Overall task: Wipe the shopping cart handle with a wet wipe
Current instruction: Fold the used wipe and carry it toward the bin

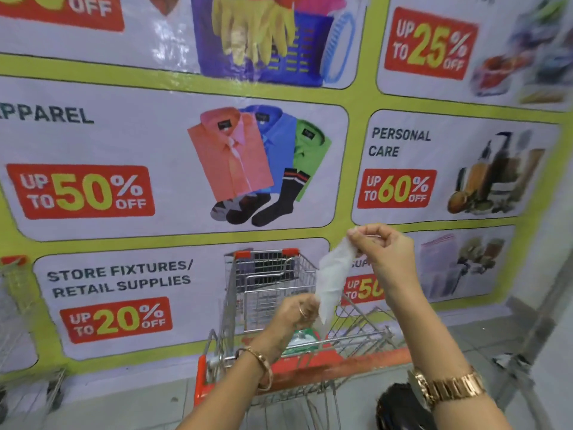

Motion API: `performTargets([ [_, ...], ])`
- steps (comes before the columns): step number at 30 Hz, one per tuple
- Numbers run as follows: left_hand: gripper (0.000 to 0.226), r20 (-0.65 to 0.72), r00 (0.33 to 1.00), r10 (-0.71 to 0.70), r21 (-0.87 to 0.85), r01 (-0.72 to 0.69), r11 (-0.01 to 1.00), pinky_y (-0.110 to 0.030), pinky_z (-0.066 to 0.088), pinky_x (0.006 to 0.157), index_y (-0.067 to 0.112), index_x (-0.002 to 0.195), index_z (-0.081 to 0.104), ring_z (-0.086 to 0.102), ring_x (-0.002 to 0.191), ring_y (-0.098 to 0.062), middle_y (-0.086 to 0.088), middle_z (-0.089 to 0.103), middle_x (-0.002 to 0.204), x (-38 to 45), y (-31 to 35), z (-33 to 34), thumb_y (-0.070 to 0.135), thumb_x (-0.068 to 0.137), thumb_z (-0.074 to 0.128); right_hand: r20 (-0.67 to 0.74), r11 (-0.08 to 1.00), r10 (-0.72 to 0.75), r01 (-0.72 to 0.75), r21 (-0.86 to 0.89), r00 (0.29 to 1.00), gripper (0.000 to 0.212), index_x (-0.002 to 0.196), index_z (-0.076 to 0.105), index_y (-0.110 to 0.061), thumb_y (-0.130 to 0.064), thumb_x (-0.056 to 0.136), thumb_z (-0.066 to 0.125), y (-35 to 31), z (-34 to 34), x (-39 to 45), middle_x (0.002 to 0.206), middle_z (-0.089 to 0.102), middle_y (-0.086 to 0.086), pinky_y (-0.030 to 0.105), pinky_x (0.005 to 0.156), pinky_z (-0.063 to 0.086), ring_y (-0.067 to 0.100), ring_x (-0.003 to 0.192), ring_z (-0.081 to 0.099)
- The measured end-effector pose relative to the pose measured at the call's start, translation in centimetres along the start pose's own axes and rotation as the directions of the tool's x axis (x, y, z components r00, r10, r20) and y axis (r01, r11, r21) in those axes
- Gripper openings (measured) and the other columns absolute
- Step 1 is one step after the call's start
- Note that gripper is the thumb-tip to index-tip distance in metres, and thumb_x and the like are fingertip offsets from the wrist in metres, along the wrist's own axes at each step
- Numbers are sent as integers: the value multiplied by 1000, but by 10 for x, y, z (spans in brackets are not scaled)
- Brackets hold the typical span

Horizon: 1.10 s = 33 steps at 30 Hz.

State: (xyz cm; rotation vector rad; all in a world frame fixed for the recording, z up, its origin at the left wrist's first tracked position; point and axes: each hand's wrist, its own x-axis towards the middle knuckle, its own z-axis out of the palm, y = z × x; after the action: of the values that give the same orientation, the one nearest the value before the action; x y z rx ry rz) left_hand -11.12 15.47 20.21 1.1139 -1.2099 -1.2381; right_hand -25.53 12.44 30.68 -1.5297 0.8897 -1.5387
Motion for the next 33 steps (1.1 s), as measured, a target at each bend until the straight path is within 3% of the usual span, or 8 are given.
performTargets([
  [4,53,133,991,-1,-126,18,992,-18,41,51,18,50,58,45,41,-4,11,51,44,17,6,34,59,28,83,-124,996,-63,54,-75,990,15,65,61,-17,-15,75,71,-10,-32,13,53,65,-4,18,54,50,9,52,61],
  [7,33,228,973,-22,-204,70,977,-17,43,48,15,59,64,41,52,-12,3,49,57,26,11,67,42,51,81,-199,992,-84,63,-108,976,14,65,60,-15,-14,76,70,-12,-65,20,59,62,5,21,56,49,11,53,58],
  [10,4,288,956,-58,-166,109,980,-19,54,55,7,79,64,63,60,-15,-3,68,68,41,14,104,7,83,62,-278,990,-95,61,-129,956,15,64,61,-15,-13,75,70,-11,-102,29,57,62,1,12,51,48,4,48,55],
  [12,10,316,947,-59,-114,100,988,-22,57,65,9,82,67,69,66,-11,1,73,72,54,13,132,1,83,61,-341,989,-100,55,-139,935,17,61,62,-19,-14,74,70,-8,-134,35,53,64,-8,12,51,48,2,47,56],
  [15,10,307,950,-63,-45,81,996,-26,53,68,9,79,68,65,69,-17,-8,68,80,77,8,169,2,83,63,-405,991,-63,11,-130,912,15,63,62,-19,-13,75,70,0,-182,45,61,66,-4,25,58,50,5,52,58],
  [18,10,271,959,-86,-34,98,995,-21,54,51,8,80,69,66,53,-13,-9,68,76,108,0,212,4,85,61,-459,995,-30,-18,-101,888,17,64,61,-16,-5,74,68,7,-239,57,65,63,5,31,61,49,14,55,57],
  [24,15,266,957,-113,30,109,994,-16,51,43,10,72,68,62,43,-8,-8,68,68,174,-8,281,5,84,63,-511,990,10,-80,-115,859,27,75,51,-17,9,75,60,32,-338,68,60,58,10,16,43,50,5,40,57],
  [33,5,354,904,-240,416,77,906,-15,50,43,7,81,69,65,49,-7,-7,66,72,248,-33,321,11,79,71,-477,924,165,-305,-232,863,35,104,61,1,17,77,47,104,-419,52,89,55,9,15,46,54,23,66,56],
])
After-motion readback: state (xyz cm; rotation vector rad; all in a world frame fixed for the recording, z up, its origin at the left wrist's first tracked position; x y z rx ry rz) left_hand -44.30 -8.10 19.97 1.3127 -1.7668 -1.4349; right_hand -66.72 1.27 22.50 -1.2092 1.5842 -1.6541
